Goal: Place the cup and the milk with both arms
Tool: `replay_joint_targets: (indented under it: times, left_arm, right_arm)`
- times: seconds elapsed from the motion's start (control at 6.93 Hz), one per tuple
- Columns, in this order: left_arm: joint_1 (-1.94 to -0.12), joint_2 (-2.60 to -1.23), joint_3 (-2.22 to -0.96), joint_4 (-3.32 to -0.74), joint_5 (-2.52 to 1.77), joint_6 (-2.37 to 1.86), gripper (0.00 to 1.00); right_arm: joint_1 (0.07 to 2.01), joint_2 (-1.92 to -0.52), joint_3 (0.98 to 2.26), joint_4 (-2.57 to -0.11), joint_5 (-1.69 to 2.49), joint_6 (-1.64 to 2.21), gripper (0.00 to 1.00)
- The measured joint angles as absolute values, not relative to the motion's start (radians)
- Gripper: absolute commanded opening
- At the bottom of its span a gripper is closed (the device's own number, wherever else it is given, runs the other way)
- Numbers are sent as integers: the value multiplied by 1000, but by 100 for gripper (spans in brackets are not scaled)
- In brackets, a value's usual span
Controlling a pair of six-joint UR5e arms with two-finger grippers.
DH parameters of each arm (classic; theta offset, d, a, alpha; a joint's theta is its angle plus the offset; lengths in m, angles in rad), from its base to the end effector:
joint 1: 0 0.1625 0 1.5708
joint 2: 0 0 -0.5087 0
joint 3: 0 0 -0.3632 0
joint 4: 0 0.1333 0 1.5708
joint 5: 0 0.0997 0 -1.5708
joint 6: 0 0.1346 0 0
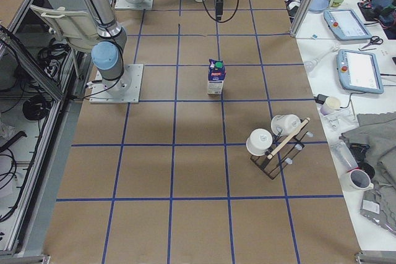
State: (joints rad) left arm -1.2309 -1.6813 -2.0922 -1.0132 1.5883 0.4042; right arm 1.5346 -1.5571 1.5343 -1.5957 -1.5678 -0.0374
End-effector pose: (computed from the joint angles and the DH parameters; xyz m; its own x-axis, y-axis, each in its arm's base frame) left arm 0.0228 -0.4572 0.3120 -0.9978 0.0644 0.0131 0.0652 0.9950 0.0751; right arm 0.1164 -0.4806 0.5497 -1.0000 -0.0013 -0.0012 -0.0012 0.9989 -0.0478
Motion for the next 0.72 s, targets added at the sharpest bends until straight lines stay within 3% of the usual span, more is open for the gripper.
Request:
replay_joint_targets:
  times: [0.29, 0.72]
  left_arm:
    - [-1275, -1675, -2041, -1009, 1583, 354, 0]
    - [-1520, -1686, -1874, -1088, 1552, 97, 0]
  right_arm:
    - [1466, -1544, 1544, -1559, -1574, -113, 100]
    - [1341, -1503, 1552, -1562, -1577, -250, 100]
